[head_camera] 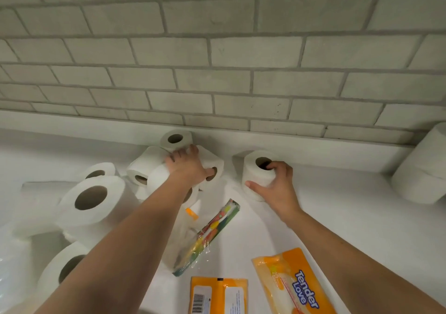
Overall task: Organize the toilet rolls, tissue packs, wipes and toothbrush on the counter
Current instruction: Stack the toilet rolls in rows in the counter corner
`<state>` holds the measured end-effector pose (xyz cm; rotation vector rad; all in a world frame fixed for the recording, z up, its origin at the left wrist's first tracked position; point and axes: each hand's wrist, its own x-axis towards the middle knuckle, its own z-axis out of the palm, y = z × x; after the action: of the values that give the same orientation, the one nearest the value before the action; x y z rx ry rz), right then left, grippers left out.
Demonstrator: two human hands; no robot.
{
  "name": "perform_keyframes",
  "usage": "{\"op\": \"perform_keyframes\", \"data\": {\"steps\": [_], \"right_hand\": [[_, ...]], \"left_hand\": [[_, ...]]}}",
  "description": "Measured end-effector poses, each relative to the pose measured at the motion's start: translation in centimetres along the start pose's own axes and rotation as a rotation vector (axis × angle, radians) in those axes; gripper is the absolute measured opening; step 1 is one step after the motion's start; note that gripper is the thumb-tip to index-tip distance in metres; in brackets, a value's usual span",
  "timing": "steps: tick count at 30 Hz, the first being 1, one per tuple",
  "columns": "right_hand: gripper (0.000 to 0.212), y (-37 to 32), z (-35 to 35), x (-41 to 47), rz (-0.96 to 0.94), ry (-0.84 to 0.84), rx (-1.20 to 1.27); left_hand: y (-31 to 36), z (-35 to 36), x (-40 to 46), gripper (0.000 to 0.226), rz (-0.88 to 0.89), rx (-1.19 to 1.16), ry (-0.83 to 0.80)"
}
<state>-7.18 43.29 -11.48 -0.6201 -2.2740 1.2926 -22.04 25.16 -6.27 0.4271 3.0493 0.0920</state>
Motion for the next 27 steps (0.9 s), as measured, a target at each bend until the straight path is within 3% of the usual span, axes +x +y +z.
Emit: {"op": "perform_keyframes", "data": {"steps": [3, 6, 10, 16, 20, 24, 27], "right_hand": [[0.059, 0.5, -0.2, 0.0, 0.003, 0.078, -0.009], [0.06, 1.0, -1.0, -0.3, 0.012, 0.131, -0.001], [0.071, 1.8, -3.4, -0.7, 0.029, 0.215, 0.021], [0.098, 3.2, -8.1, -0.9, 0.045, 0.37, 0.087], [0.099, 5.0, -11.6, -1.3, 0.094, 0.429, 0.032], [0.105, 7.1, -14.6, -1.5, 0.162, 0.48, 0.081], [0.107, 8.5, -16.2, -1.4, 0.211, 0.483, 0.114]], "left_hand": [[0.7, -0.2, -0.3, 0.091, 0.037, -0.025, 0.032], [2.6, -0.2, -1.1, 0.091, 0.109, -0.223, 0.05], [6.1, 0.9, -2.7, 0.099, 0.309, -0.336, 0.081], [11.4, 2.8, -4.6, 0.108, 0.538, -0.368, 0.208], [15.1, 4.4, -6.1, 0.107, 0.645, -0.382, 0.233], [18.5, 6.1, -7.3, 0.108, 0.727, -0.357, 0.374], [20.3, 7.1, -7.9, 0.112, 0.725, -0.341, 0.359]]}}
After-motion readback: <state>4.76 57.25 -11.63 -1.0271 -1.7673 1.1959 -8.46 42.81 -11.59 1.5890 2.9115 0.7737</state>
